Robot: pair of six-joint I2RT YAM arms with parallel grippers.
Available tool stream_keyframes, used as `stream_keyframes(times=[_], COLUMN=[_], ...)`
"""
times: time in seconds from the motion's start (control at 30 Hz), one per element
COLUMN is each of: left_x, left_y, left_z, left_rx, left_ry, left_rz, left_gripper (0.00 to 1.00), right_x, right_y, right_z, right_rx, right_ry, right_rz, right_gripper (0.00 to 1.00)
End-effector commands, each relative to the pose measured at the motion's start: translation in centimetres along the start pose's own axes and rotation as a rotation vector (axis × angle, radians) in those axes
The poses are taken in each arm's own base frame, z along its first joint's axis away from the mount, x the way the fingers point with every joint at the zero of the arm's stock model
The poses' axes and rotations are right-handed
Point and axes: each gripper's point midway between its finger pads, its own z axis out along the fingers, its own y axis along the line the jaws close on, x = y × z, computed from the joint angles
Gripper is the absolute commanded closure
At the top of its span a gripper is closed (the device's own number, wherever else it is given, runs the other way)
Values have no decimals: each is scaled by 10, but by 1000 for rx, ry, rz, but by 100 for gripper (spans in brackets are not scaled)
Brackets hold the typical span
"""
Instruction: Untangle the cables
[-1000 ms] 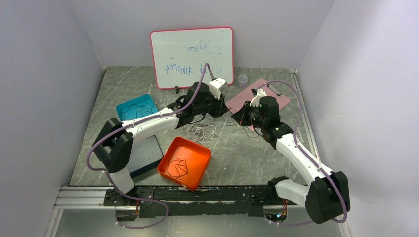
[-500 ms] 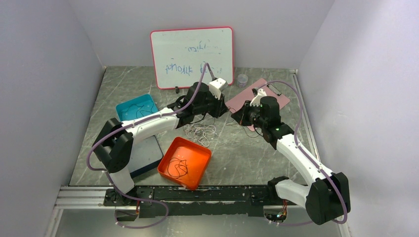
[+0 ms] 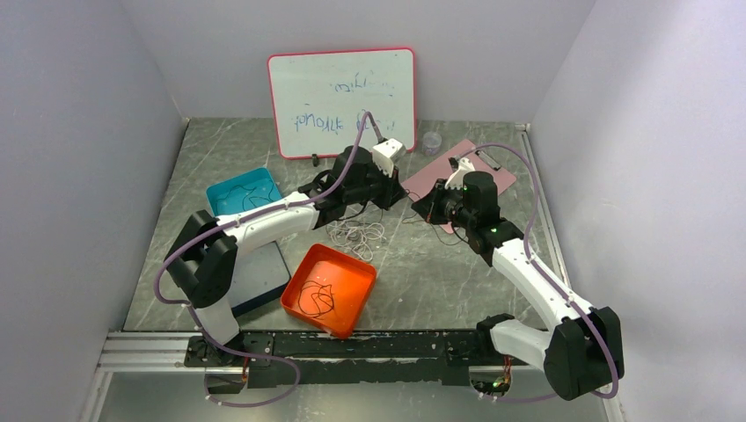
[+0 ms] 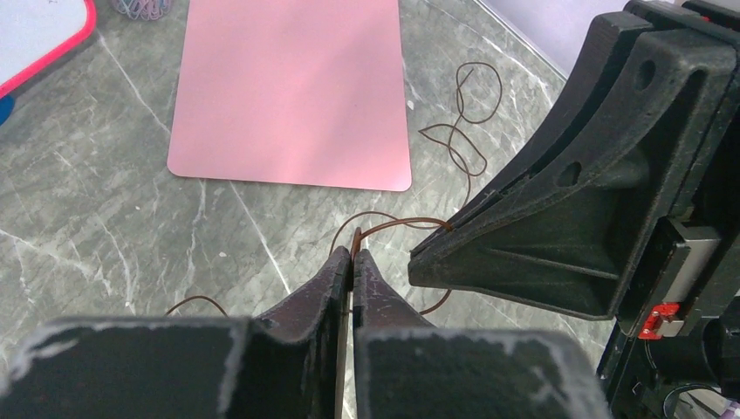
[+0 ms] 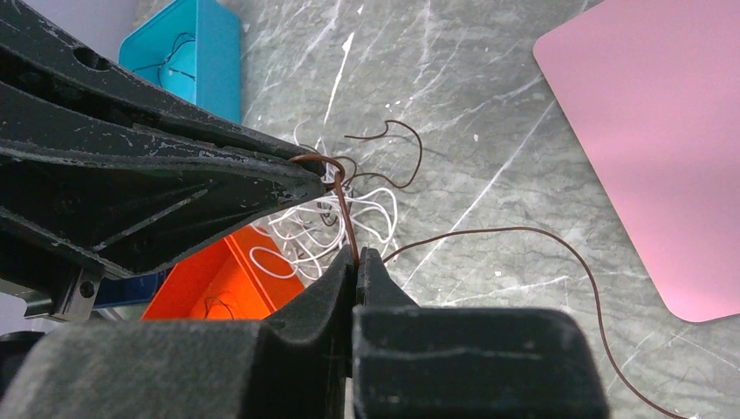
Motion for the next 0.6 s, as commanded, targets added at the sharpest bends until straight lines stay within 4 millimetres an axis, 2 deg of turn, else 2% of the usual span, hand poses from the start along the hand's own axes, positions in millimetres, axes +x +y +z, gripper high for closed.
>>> stream_keyframes(times=[0.0, 0.23, 0.57], left_x=[-1, 13, 10], left_y=[-5, 19, 41], left_z=[1, -5, -19], left_rx=[13, -110, -263], left_ry=[-4, 50, 9], left_rz=[31, 69, -6], left_gripper=[93, 93, 93], right_x=[-10, -14, -9], right_y=[2, -10, -24], right_z=[-5, -10, -12], right_rx=[8, 82, 148], right_ry=[-43, -67, -74], right_rz=[-23, -37, -20], right_gripper=[100, 100, 100])
